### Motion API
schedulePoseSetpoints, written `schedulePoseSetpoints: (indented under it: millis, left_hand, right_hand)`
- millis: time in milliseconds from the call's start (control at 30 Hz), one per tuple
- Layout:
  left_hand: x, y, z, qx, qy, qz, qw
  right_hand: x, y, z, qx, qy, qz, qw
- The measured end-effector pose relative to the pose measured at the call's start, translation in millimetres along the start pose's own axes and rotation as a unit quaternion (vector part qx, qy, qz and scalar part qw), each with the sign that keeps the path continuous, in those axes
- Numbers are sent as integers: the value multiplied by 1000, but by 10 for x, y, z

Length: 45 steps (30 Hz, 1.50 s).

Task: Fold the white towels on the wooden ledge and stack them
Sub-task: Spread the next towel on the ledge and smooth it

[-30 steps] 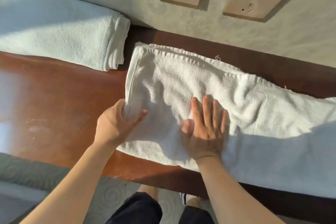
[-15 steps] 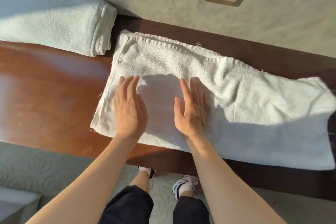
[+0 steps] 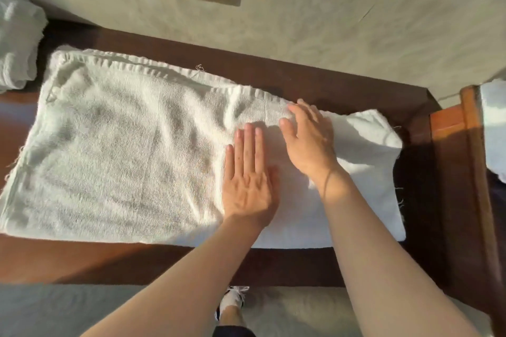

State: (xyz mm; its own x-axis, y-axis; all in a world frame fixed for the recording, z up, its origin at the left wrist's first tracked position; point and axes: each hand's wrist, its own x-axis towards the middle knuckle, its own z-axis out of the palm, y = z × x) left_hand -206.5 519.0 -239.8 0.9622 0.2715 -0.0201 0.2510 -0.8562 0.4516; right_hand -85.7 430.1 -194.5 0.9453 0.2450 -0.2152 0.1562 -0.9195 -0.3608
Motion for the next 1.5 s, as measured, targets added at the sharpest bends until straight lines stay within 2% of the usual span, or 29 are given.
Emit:
schedulePoseSetpoints:
  millis: [67,200,300,467,567,700,833,1033,1100,1200,1267,1367,1433,1500]
  left_hand:
    - [-27,0,108,27,-25,-11,999]
    - [10,22,157,67,-37,-18,997]
    - [4,37,148,76,-47,-23,996]
    - [19,25,142,104,-59,-8,993]
    - [5,15,138,118,-58,-3,991]
    - [21,27,140,129,-61,2,990]
    - [19,30,119,138,-70,1,988]
    - [36,59,101,129,-74,-1,989]
    - [36,66,92,124,-76,-2,989]
    - [46,83,75,114,-79,-5,990]
    - [55,86,61,113,-83,-9,990]
    - [57,90,32,105,-94,-5,990]
    - [57,93,22,107,-102,0,989]
    - [60,95,10,111,-105,-1,988]
  right_hand:
    - [187,22,-84,-42,-89,-27,995]
    - [441,-30,-192,-66,-124,-42,989]
    - [576,-47,-332,-54,-198,-42,978]
    - [819,-92,-618,11,-359,-43,932]
    - [977,-102,-649,73,-456,11,887]
    - [1175,-64,-540,95,-512,75,850]
    - [1199,-110,-489,76,-574,65,812]
    - [1162,-51,-593,246,-602,55,758]
    - [1167,-51,-581,220,-591,24,775]
    - [1254,-58,-675,92,-532,-10,842]
    - [1334,-54,-768,27,-516,-35,855]
    - [1362,-29,-763,-73,-415,-68,904]
    - [1297,41,-658,-86,-348,-79,930]
    - [1247,118,-596,-41,-321,-79,943]
